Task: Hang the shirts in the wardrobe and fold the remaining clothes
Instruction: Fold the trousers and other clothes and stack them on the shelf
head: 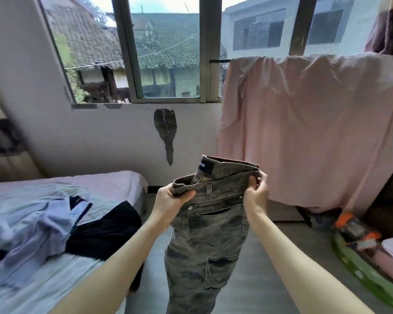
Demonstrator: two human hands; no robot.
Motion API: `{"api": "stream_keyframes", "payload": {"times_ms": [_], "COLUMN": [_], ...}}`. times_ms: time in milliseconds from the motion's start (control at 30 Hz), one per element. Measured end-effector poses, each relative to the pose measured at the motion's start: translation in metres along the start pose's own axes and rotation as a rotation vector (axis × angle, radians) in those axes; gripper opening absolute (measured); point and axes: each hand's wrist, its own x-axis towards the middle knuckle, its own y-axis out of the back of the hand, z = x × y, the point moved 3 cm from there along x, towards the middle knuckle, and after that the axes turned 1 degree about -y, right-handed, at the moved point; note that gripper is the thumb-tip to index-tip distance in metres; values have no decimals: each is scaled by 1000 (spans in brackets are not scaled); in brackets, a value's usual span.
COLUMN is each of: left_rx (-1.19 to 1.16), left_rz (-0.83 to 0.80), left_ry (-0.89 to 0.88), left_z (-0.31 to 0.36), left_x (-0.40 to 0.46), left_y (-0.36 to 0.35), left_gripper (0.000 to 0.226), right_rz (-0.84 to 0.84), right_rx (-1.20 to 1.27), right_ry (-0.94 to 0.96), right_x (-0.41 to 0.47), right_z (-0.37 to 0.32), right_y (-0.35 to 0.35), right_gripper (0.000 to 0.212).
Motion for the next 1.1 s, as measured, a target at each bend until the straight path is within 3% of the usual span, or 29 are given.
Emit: {"api": "stream_keyframes", "payload": {"times_ms": [100, 333, 500, 667, 867, 900, 1000, 1100], "left_rx": [160, 166, 217, 248, 256, 294, 425, 539], "left_rz": [206, 615, 818, 1062, 1308, 1315, 1302, 1257], "left_ry": [-94, -125, -212, -154, 116, 219, 563, 692], "left_z": [17, 69, 101, 87, 15, -5, -57, -104], "left_x": [-8, -12, -35, -74, -125, -137, -162, -184], "left_y": [53, 188, 312, 448, 630, 667, 735, 763], "left_gripper": [29, 18, 21, 18, 12, 19, 73, 76], "right_rz": [-116, -433, -625, -803, -1084, -1162, -1397, -1535], "right_rx": [95, 238, 299, 328, 158, 85, -162, -357], "right_ry": [52, 166, 226, 269, 268, 278, 375, 408], "right_x": [-8, -51, -127, -228, -372, -402, -460, -499], "right_z": [-30, -123, -179, -200, -172, -158, -115, -61], "right_y": [-69, -226, -347, -470, -634, -668, -729, -750], "right_gripper": [24, 27, 28, 28, 30, 34, 50, 50]}}
